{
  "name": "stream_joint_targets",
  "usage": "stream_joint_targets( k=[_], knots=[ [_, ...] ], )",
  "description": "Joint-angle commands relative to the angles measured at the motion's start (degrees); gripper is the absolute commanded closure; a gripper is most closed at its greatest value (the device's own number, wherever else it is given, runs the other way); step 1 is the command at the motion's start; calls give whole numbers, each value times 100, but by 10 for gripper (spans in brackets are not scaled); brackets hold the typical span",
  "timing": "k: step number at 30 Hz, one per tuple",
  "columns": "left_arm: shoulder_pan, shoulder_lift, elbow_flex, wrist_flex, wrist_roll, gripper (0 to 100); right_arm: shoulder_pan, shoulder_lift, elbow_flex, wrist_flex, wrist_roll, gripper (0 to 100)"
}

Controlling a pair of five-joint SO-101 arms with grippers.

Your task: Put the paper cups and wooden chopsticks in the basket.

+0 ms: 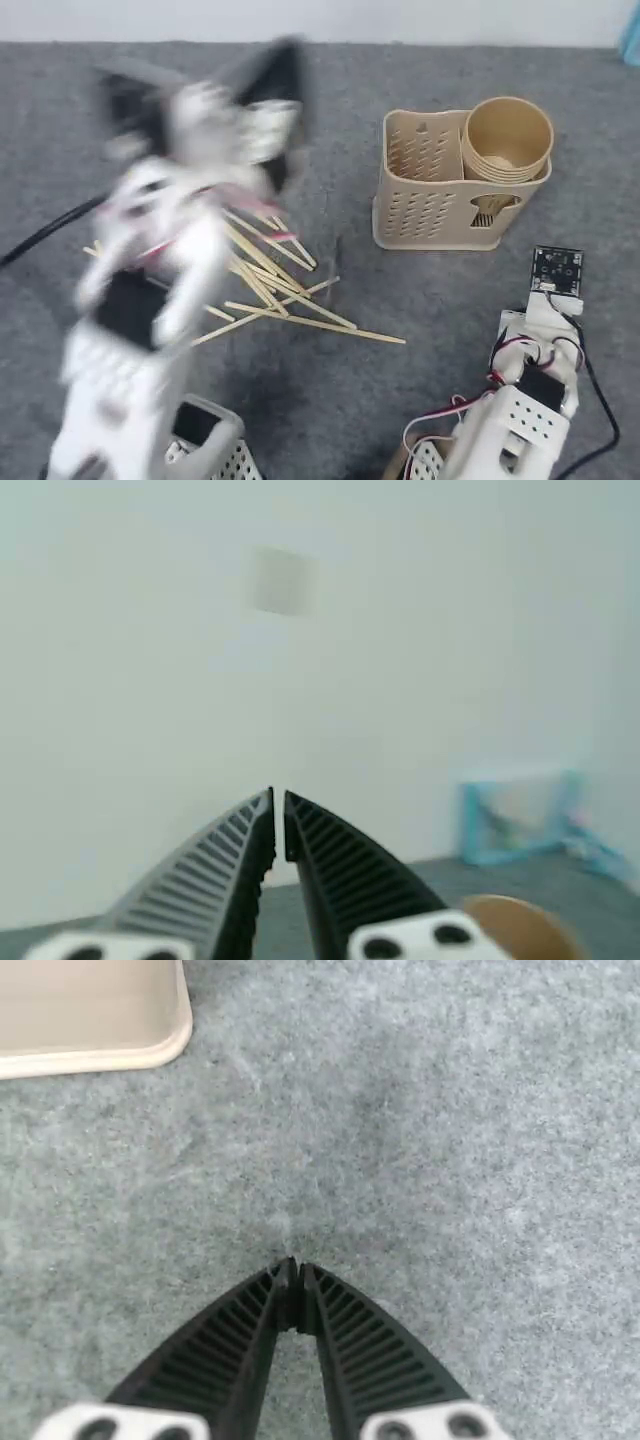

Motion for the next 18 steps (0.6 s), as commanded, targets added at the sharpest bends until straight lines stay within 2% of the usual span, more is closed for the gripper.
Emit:
stream_joint_targets(
  k=[1,6,11,18],
  knots=[
    [-1503,-738,-207,659,97,987,66,-127,-44,-101,97,989],
    [-3112,-1257,444,703,62,987,66,-127,-44,-92,97,989],
    [-4026,-2391,1903,114,79,986,66,-127,-44,-92,97,989],
    [-4809,-4993,4708,-1380,149,986,66,-127,-44,-92,97,989]
  ],
)
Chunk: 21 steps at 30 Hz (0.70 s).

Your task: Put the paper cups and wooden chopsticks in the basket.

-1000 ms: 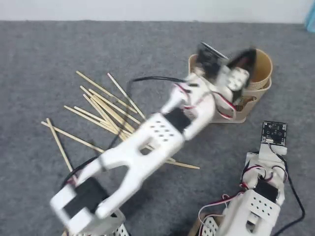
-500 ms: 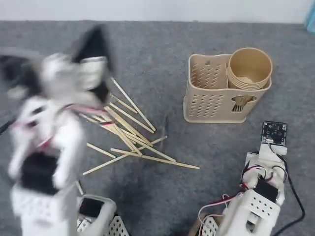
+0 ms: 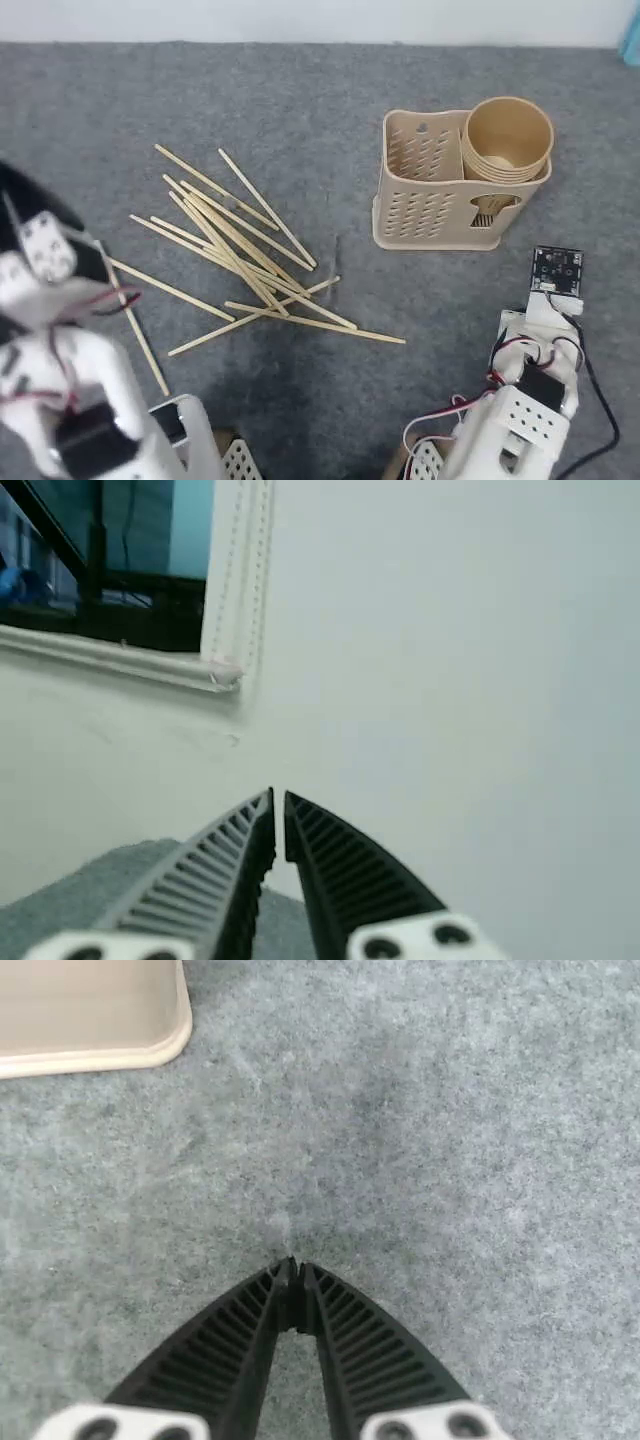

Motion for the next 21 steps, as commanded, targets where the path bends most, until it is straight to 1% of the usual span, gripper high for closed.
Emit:
stream_joint_targets(
  k=[1,3,6,8,10,15,18,21],
  knots=[
    [-273,-1415,1332,-633,316,986,66,-127,-44,-92,97,989],
    [-448,-1978,1868,-607,791,986,66,-127,-44,-92,97,989],
    [-844,-1697,2220,-422,1477,986,66,-127,-44,-92,97,989],
    [-835,-1292,2404,-352,1556,985,66,-127,-44,-92,97,989],
    [-659,-844,2519,-352,1547,985,66,-127,-44,-84,97,989],
    [-264,686,2325,-325,1565,985,66,-127,-44,-84,97,989],
    [-264,2013,1842,-316,1705,985,66,-127,-44,-84,97,989],
    [-475,3657,1015,-237,1855,985,66,-127,-44,-84,97,989]
  ],
)
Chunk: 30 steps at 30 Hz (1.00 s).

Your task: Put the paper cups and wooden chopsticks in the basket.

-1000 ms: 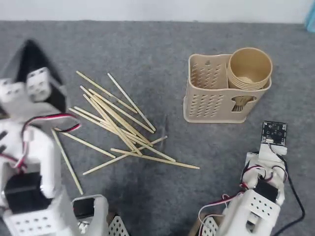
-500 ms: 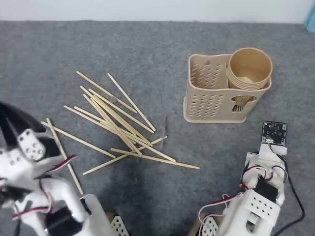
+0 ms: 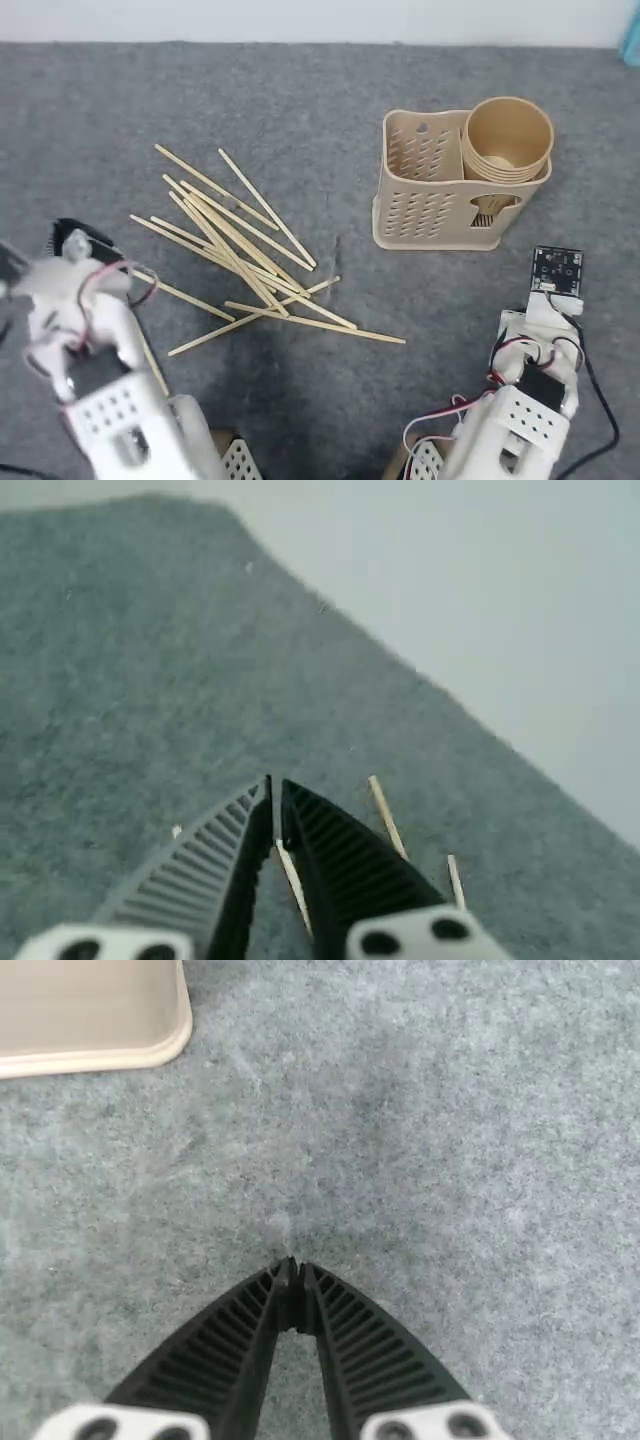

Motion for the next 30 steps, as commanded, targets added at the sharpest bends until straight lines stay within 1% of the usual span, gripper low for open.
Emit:
stream_joint_targets(
  k=[1,5,8,11,13,16,19,21,23,26,28,30],
  knots=[
    [-167,2119,-1226,229,167,985,66,-127,-44,-84,97,989],
    [-378,4264,-2800,958,158,984,66,-127,-44,-84,97,989],
    [-448,5609,-3987,1714,141,984,66,-127,-44,-84,97,989],
    [-440,6699,-5068,2558,97,984,66,-127,-44,-84,97,989],
    [-422,7332,-5692,3024,-79,984,66,-127,-44,-84,97,989],
    [-413,8114,-6466,3464,-185,984,66,-127,-44,-84,97,989],
    [-431,8712,-7055,3754,-211,984,66,-127,-44,-84,97,989],
    [-422,9011,-7354,3938,-440,983,66,-127,-44,-84,97,989],
    [-404,9196,-7565,4053,-580,983,66,-127,-44,-84,97,989],
    [-387,9257,-7758,4070,-607,979,66,-127,-44,-84,97,989],
    [-343,9248,-7873,4141,-633,936,66,-127,-44,-84,97,989],
    [-325,9248,-8084,4396,-677,863,66,-127,-44,-84,97,989]
  ],
)
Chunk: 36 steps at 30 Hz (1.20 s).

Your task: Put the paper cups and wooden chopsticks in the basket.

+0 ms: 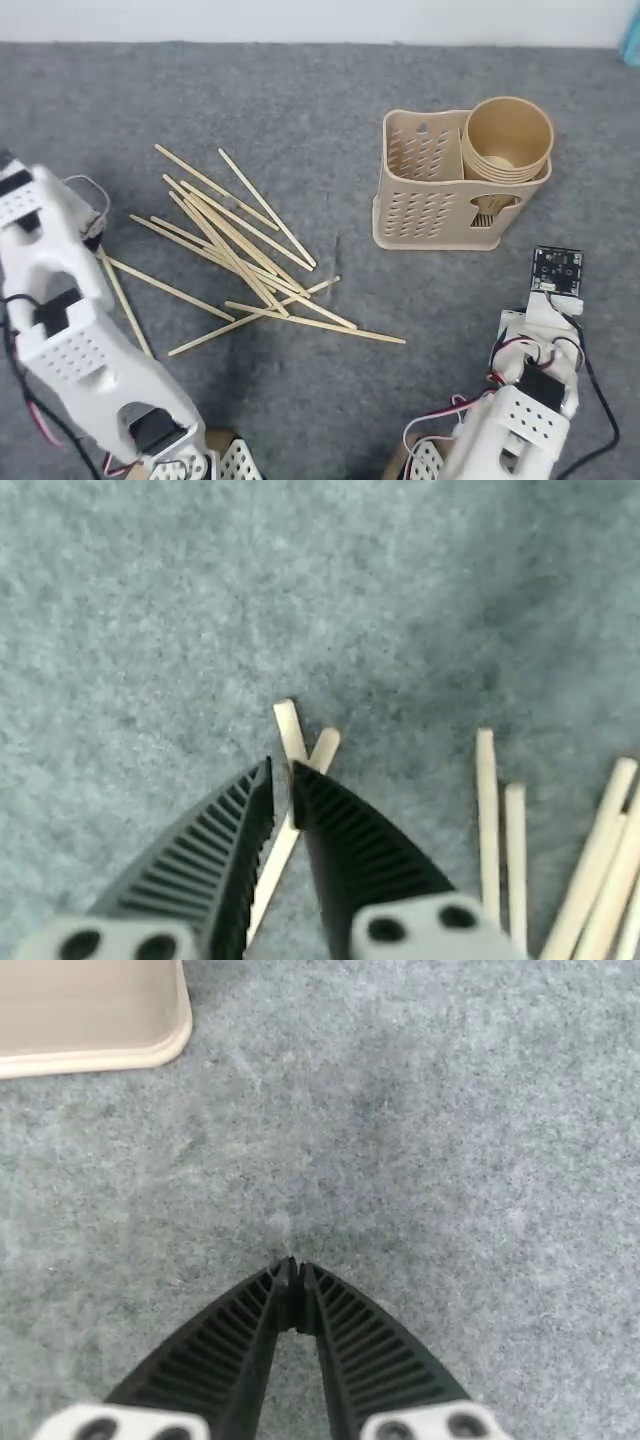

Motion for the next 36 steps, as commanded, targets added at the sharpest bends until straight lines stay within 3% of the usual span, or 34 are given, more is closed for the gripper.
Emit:
stream_joint_targets(
  k=[1,4,16,21,36],
  knots=[
    [141,-97,-497,440,-105,829,66,-127,-44,-92,97,989],
    [193,-70,-558,580,-105,783,66,-127,-44,-92,97,989],
    [211,712,-497,123,-105,866,75,-127,-44,-92,97,989],
    [220,703,-585,176,-105,996,75,-127,-44,-92,97,990],
    [176,-1187,-620,800,-114,987,84,-127,-44,-92,97,990]
  ],
)
